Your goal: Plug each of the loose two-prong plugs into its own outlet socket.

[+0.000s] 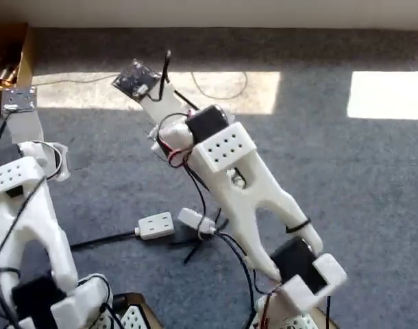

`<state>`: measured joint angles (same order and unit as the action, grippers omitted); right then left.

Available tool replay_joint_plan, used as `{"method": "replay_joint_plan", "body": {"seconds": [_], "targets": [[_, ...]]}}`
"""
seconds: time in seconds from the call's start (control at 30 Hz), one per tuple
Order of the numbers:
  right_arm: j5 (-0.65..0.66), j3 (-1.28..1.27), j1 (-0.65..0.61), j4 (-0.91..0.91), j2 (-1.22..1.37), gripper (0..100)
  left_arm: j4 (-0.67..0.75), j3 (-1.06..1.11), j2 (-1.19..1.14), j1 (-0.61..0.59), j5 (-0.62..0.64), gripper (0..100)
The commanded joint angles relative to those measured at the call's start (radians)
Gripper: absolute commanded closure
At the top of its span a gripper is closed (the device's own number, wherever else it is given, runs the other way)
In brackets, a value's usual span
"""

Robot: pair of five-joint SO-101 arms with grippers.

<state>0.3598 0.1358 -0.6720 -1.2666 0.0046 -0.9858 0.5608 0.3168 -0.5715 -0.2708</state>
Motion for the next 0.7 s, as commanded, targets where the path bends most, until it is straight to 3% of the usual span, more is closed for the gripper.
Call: {"method": "replay_joint_plan", "body": {"seconds": [0.0,0.17,0.5,0.67], "targets": [[-0.034,-0.387,-0.002,0.234,-0.323,99.1,-0.091,0.004,0.219,0.061,-0.069,61],[-0.049,-0.868,-0.065,0.421,-0.604,99.1,-0.149,0.099,0.432,0.182,-0.075,58],[-0.078,-1.211,-0.101,0.414,-1.038,99.1,-0.149,0.344,0.866,0.446,-0.028,59],[-0.083,-1.254,-0.113,0.332,-1.150,99.1,-0.169,0.476,1.086,0.547,-0.026,59]]}}
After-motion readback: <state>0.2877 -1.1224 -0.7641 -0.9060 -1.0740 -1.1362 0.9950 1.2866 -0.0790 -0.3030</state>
